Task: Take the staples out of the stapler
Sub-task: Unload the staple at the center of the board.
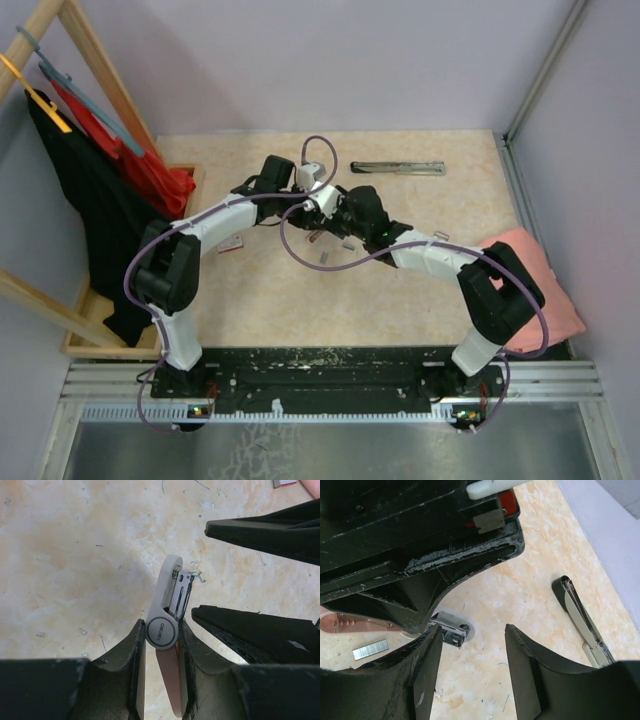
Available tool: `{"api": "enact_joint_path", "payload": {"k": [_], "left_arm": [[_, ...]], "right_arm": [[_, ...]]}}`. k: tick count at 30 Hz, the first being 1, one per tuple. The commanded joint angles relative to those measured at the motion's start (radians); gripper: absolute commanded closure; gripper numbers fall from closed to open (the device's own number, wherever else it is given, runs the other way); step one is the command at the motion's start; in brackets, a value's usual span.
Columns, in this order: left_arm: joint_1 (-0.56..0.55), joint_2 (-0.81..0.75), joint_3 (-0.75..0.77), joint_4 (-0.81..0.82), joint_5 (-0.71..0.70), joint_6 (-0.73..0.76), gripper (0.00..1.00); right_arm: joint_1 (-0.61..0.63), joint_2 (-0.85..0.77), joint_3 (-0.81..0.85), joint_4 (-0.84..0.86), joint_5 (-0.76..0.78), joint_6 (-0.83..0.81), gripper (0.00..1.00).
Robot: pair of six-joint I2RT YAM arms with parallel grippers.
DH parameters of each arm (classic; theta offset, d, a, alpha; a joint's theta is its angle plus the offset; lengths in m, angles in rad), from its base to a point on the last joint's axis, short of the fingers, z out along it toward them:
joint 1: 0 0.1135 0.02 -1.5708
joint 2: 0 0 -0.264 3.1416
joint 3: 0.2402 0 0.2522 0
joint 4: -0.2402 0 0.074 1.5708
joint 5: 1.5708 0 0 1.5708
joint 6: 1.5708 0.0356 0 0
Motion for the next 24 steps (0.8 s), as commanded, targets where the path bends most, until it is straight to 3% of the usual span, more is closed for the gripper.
{"api": "enact_joint_path", "payload": {"k": [1, 15, 24], "left_arm": [[-0.003, -0.034, 0.002, 0.004, 0.03, 0.013, 1.0], [-0.005, -0.038, 0.002, 0.004, 0.086, 0.019, 1.0], [-0.018, -0.033, 0.002, 0.0, 0.099, 0.031, 1.0]], "right_arm": [[-0.004, 0.02, 0.038, 0.028, -0.014, -0.021, 0.46], [-0.002, 0.071, 0.041, 0.03, 0.013, -0.081, 0.46], [0.023, 0.088, 0.013, 0.154, 0.173, -0.21, 0.46]]}}
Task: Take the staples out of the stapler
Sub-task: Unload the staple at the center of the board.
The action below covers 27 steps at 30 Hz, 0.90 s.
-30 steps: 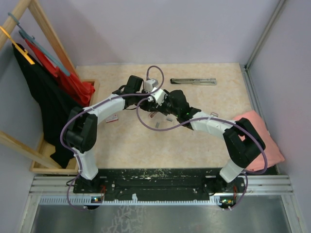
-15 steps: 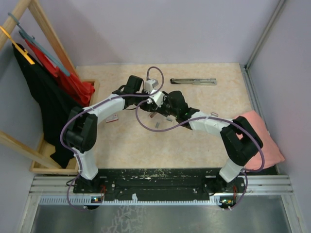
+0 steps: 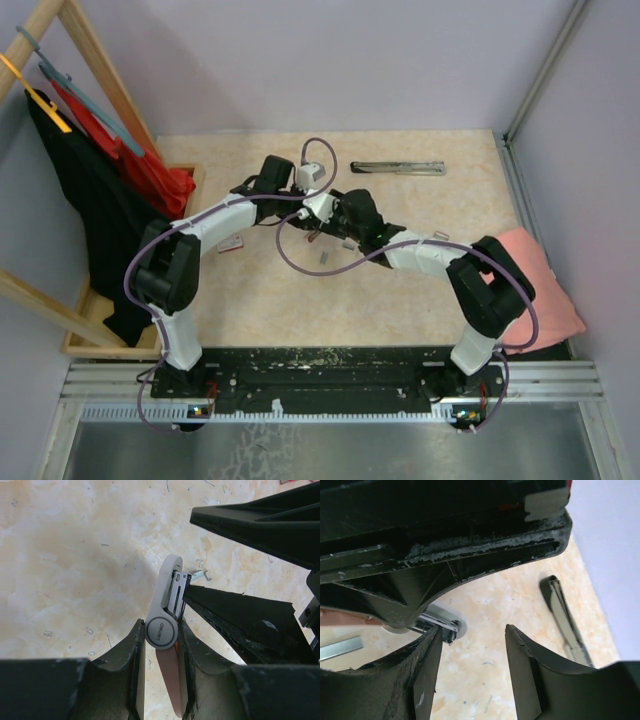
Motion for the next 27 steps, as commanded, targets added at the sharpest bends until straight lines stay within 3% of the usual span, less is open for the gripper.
{"api": "enact_joint_path", "payload": {"k": [1, 8, 16, 22, 27], "left_arm": [[-0.019, -0.03, 0.006, 0.005, 0.097, 0.007, 1.0], [-0.019, -0.034, 0.005, -0.001, -0.012, 0.001, 1.0], [-0.02, -0.032, 0.014, -0.005, -0.174, 0.012, 1.0], [-0.022, -0.029, 0.009, 0.03, -0.453, 0.135, 1.0], [-0.063, -0.052, -0.076, 0.204, -0.69, 0.283, 1.0]], "right_arm": [[0.021, 0.029, 0.008, 0.142, 0.153, -0.128, 0.46], [0.026, -0.004, -0.002, 0.171, 0.238, -0.242, 0.46], [0.024, -0.113, -0.008, 0.126, 0.252, -0.239, 0.46], [-0.041, -0.223, 0.016, -0.017, 0.085, -0.044, 0.46], [-0.16, -0.312, 0.004, -0.048, -0.105, 0.188, 0.46]]}}
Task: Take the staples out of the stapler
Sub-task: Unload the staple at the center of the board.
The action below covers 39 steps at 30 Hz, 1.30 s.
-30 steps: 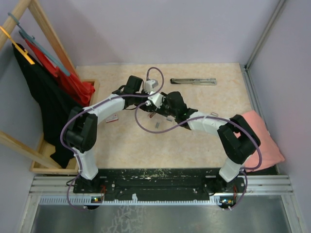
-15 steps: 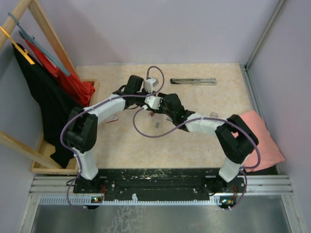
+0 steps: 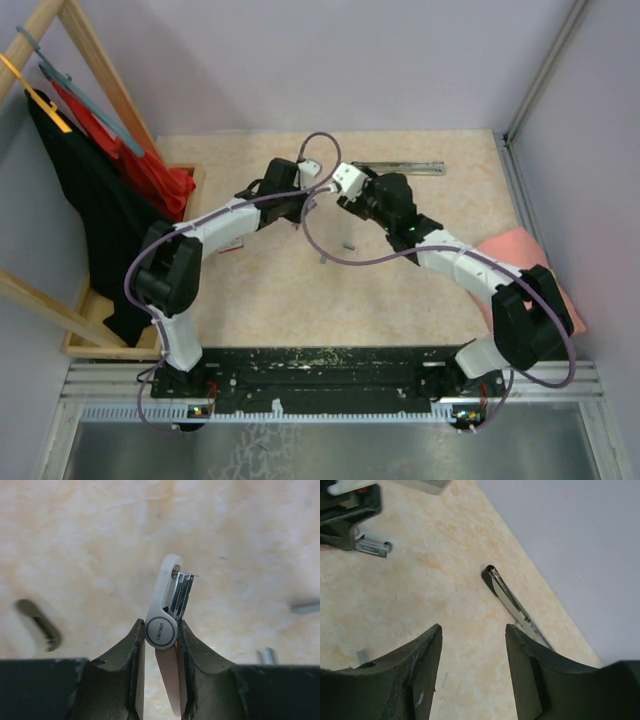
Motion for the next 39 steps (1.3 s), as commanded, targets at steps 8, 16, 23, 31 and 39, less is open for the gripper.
{"api": "enact_joint_path", "payload": {"k": [8, 16, 23, 31, 39], "left_arm": [[-0.24, -0.038, -0.381, 0.867, -0.681, 0.665, 1.0], [-0.328, 0.14, -0.504, 1.262, -0.697, 1.147, 1.0], [-0.32, 0.077, -0.48, 1.182, -0.708, 1.023, 0.99], [-0.195, -0.069, -0.167, 0.314, -0.329, 0.421, 1.0], [-0.045, -0.039, 0.035, -0.065, 0.168, 0.208, 0.99]], "right_arm": [[-0.384, -0.163, -0.017, 0.095, -0.321, 0.614, 0.45], [-0.417, -0.188, -0.048, 0.106, -0.341, 0.639, 0.45], [-0.417, -0.179, -0.053, 0.109, -0.364, 0.641, 0.45], [-0.416, -0.163, -0.044, 0.076, -0.453, 0.589, 0.45], [-0.415, -0.159, -0.052, 0.045, -0.666, 0.411, 0.45]]}}
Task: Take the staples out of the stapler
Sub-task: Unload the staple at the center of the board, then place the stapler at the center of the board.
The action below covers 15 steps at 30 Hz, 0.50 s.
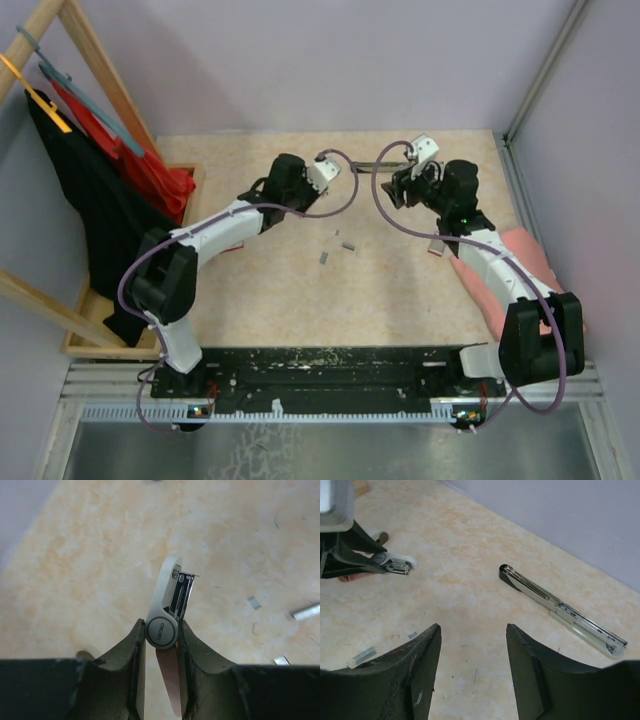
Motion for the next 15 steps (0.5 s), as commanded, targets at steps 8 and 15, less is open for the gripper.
{"api": "enact_joint_path", "payload": {"k": [8, 15], "left_arm": [[0.1, 0.081, 0.186, -0.477, 0.65, -0.174, 0.99], [0.107, 0.143, 0.256, -0.604, 0.829, -0.126, 0.99]], "right_arm": [[0.026, 0.014, -0.007, -0.107, -0.362, -0.534, 0.46], [0.162, 0.046, 0.007, -0.31, -0.359, -0.957, 0.46]]}}
